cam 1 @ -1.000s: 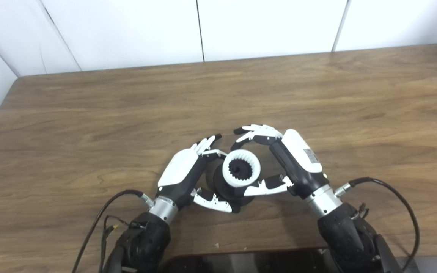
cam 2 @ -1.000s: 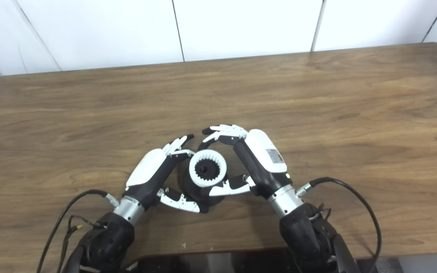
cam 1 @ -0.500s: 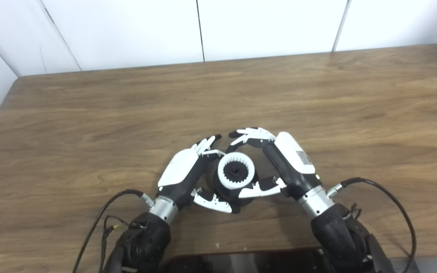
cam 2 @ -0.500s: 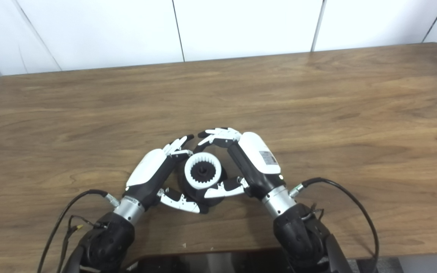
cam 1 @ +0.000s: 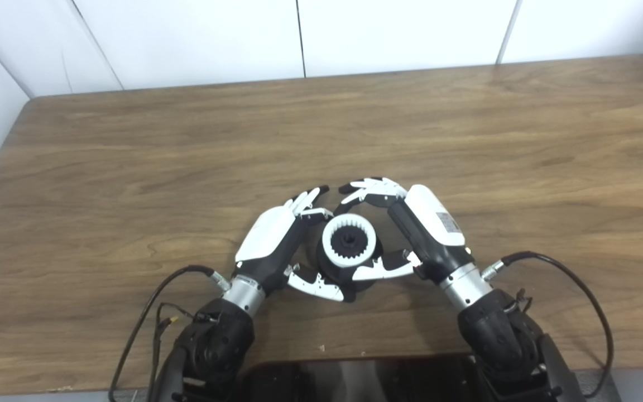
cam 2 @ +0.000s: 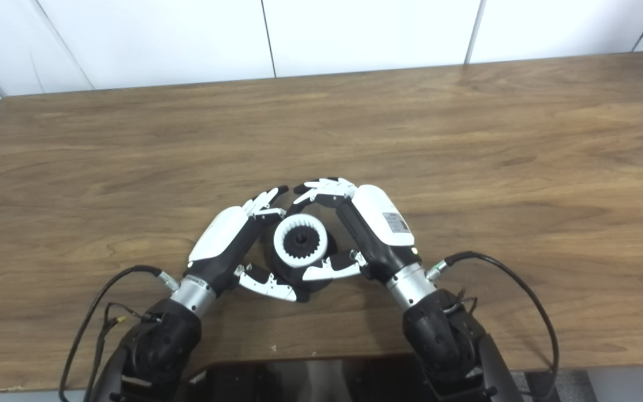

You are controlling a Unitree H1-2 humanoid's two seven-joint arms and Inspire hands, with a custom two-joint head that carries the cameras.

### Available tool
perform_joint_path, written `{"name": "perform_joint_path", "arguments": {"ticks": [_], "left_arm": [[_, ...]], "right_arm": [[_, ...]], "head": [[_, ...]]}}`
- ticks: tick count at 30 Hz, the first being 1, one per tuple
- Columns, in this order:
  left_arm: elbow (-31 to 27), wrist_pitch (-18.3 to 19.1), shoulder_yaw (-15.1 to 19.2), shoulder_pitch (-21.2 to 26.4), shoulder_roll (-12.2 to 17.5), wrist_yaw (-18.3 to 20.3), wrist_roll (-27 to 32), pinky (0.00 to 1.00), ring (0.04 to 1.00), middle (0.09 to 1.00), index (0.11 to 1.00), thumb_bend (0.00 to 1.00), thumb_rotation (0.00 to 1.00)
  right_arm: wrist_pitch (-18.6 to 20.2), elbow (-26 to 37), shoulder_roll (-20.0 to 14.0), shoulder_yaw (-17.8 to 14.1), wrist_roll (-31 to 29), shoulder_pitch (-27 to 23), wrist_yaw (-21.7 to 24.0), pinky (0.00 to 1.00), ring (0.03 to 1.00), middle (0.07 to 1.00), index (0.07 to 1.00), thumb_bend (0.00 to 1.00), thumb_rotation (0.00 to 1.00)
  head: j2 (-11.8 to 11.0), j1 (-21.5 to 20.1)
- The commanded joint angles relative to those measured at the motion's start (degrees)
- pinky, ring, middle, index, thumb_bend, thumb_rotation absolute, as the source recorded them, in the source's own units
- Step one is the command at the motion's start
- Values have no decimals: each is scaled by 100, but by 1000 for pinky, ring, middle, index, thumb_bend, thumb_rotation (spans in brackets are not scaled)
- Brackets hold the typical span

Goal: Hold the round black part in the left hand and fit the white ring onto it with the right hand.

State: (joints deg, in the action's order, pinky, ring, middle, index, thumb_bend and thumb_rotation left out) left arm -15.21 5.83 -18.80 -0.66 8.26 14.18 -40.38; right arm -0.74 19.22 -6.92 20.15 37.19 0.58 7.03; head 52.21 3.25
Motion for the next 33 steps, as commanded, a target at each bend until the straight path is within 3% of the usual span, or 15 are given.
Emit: {"name": "perform_joint_path", "arguments": {"ticks": [1,7,9,14,22,33], "left_arm": [[-272,-13,-1,196,-41,-44,6,1000,1000,1000,608,971,257],[-293,-2,21,208,-16,-17,28,1000,1000,1000,607,970,269],[-298,-13,26,209,-8,-25,19,1000,1000,1000,608,978,290],[-289,-52,45,224,22,-33,35,1000,1000,1000,611,976,318],[-323,-17,65,235,45,9,40,1000,1000,1000,610,971,288],[-327,-25,66,220,68,8,48,1000,1000,1000,610,972,283]], "right_arm": [[-31,44,48,17,-15,-178,70,903,849,794,480,521,145],[296,179,-131,6,242,-216,409,893,869,826,494,520,156],[456,264,-224,3,285,-240,625,896,898,866,681,778,294],[661,401,-344,-77,175,-268,918,889,940,938,897,990,434],[764,516,-422,-112,122,-315,1180,925,975,976,993,1000,491],[1195,717,-551,-113,213,-375,1658,950,1000,1000,1000,1000,466]], "head": [[2,7],[4,-32],[4,-32],[6,-36],[11,-24],[-37,-76]]}}
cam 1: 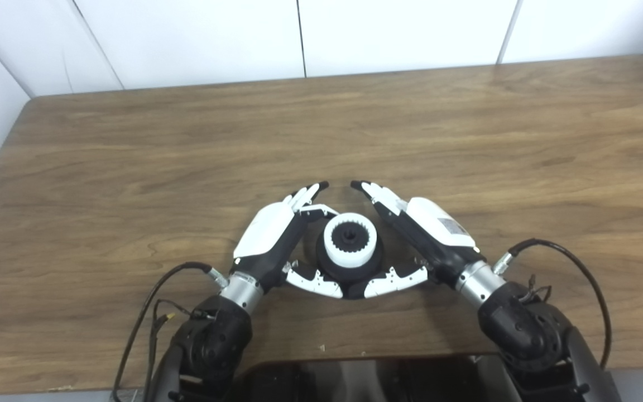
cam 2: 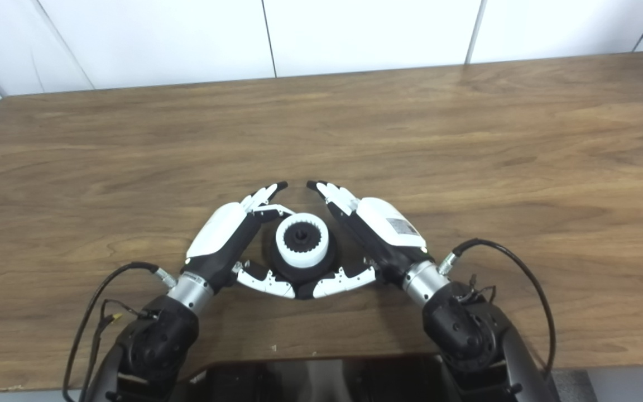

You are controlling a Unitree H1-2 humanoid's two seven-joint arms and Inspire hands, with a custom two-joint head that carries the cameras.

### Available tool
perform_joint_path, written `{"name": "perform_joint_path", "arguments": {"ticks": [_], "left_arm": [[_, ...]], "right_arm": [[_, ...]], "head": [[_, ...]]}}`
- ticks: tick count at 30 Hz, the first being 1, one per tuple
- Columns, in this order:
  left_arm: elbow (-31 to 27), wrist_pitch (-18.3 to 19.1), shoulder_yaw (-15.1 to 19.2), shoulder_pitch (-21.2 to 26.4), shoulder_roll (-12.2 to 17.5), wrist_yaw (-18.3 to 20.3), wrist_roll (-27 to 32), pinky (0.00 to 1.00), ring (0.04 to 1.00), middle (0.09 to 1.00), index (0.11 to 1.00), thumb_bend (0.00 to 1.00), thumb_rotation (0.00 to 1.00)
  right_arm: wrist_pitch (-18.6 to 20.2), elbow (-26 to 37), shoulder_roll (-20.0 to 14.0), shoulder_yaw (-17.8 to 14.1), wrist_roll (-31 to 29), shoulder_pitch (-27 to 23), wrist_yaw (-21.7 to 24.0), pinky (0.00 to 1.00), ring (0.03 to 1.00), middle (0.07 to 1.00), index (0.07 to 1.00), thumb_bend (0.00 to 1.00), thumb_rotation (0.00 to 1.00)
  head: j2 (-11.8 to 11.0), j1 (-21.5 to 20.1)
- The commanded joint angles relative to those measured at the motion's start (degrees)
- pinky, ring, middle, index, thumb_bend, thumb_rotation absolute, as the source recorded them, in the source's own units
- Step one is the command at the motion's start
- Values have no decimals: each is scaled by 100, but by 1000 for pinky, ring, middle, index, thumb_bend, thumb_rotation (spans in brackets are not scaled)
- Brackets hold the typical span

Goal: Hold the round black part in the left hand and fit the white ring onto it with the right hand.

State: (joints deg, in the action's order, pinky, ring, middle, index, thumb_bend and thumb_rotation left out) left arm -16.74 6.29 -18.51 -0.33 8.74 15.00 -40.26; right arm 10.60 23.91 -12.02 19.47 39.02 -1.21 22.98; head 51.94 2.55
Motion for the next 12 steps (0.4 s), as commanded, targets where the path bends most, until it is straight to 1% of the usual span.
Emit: {"name": "perform_joint_path", "arguments": {"ticks": [1,6,12], "left_arm": [[-168,-82,38,183,21,-87,35,1000,1000,1000,610,973,283],[-159,-110,41,172,36,-117,26,1000,1000,1000,610,975,292],[-160,-111,67,190,47,-127,50,1000,1000,1000,608,975,290]], "right_arm": [[110,266,-70,-53,63,-211,111,947,1000,1000,1000,1000,470],[286,299,-236,-168,85,-239,242,966,1000,1000,1000,1000,467],[257,257,-435,-361,-38,-220,215,968,1000,1000,1000,1000,450]], "head": [[-17,-8],[-65,-8],[-69,-41]]}}
